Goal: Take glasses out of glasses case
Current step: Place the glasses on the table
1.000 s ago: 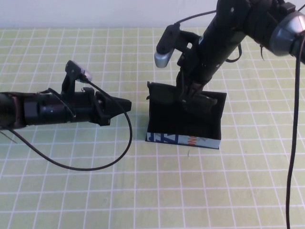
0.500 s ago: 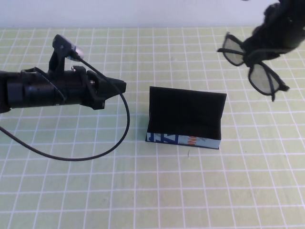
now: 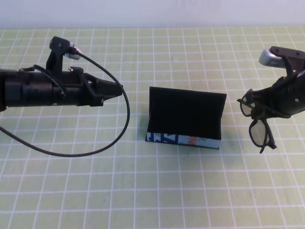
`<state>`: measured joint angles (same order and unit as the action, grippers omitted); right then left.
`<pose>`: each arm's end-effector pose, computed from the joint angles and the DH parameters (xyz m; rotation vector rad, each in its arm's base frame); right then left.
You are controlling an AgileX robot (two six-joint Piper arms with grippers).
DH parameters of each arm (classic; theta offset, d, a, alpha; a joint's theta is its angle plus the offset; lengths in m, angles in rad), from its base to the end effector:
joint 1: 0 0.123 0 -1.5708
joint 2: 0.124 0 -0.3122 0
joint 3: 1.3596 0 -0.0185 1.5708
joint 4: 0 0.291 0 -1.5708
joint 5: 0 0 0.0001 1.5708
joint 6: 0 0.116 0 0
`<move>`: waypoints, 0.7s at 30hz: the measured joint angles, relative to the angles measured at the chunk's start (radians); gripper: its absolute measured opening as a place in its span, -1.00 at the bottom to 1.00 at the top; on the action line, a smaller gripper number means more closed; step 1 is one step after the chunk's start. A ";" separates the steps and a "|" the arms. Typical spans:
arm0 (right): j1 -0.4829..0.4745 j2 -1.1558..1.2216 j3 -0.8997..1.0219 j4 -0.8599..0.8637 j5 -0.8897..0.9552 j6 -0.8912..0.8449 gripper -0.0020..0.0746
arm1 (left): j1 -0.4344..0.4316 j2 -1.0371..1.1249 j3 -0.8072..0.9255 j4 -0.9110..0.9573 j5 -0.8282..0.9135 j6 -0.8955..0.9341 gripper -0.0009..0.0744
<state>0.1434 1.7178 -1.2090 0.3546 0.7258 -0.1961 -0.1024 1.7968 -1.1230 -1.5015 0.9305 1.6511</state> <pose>0.3982 0.0845 0.2202 -0.1659 2.6856 0.3799 0.4021 -0.1347 0.2269 0.7843 1.9427 -0.9722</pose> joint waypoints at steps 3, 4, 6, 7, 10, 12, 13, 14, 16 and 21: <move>0.000 0.048 0.002 0.036 -0.032 0.000 -0.92 | 0.000 0.000 0.000 0.013 -0.005 -0.014 -0.99; 0.000 0.065 0.002 0.046 -0.042 0.000 -0.92 | 0.000 0.000 0.000 0.019 -0.005 -0.016 -0.99; 0.000 0.094 0.002 0.064 -0.052 0.000 -0.92 | 0.000 0.000 0.000 0.026 -0.005 -0.020 -0.99; 0.000 0.108 0.002 0.072 -0.056 0.000 -0.92 | 0.000 0.000 0.000 0.028 -0.005 -0.020 -0.99; 0.000 0.141 0.002 0.084 -0.064 0.000 -0.86 | 0.000 0.000 0.000 0.030 -0.007 -0.020 -0.99; 0.000 0.147 0.002 0.086 -0.066 0.000 -0.72 | 0.000 0.000 0.000 0.030 -0.007 -0.020 -0.99; 0.000 0.149 0.002 0.086 -0.069 0.000 -0.62 | 0.000 0.000 0.000 0.031 -0.009 -0.020 -0.99; 0.000 0.149 0.002 0.086 -0.073 0.000 -0.51 | 0.000 0.000 0.000 0.034 -0.017 -0.020 -0.99; 0.000 0.149 0.002 0.088 -0.080 0.000 -0.32 | 0.000 0.000 0.000 0.041 -0.027 -0.020 -0.99; 0.000 0.149 -0.035 0.056 -0.047 0.029 -0.15 | 0.000 -0.003 -0.002 0.047 -0.041 -0.044 -0.99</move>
<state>0.1434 1.8673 -1.2437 0.4111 0.6789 -0.1671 -0.1024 1.7942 -1.1248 -1.4547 0.8891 1.6068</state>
